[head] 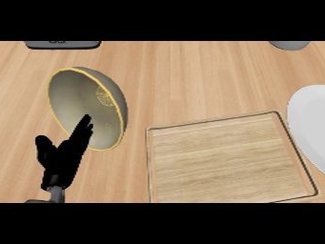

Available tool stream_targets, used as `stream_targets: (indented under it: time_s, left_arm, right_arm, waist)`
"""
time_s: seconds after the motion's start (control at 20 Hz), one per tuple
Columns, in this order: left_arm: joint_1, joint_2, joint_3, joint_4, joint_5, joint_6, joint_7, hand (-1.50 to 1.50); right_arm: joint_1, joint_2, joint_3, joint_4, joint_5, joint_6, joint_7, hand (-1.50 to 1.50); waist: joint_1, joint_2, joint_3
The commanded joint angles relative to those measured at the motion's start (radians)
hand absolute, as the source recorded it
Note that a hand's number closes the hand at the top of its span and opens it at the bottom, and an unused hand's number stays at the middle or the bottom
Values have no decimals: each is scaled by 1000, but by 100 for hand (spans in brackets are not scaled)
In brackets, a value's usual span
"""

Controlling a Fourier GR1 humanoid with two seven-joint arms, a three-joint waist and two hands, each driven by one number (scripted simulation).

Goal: Pick the cupcake from the tray and place it in the plate

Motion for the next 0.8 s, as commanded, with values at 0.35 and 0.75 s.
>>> stream_targets:
  time_s: [0.35, 0.75]
  left_arm:
    - [38, -24, -28, 12, -29, 10, 26, 0]
    - [16, 5, 37, 36, 2, -21, 23, 0]
  right_arm:
    - [107, 86, 73, -223, -393, -260, -278, -150]
    - [398, 332, 296, -712, -607, -158, -362, -150]
  waist:
    - [-8, 0, -7]
    - [-22, -4, -9]
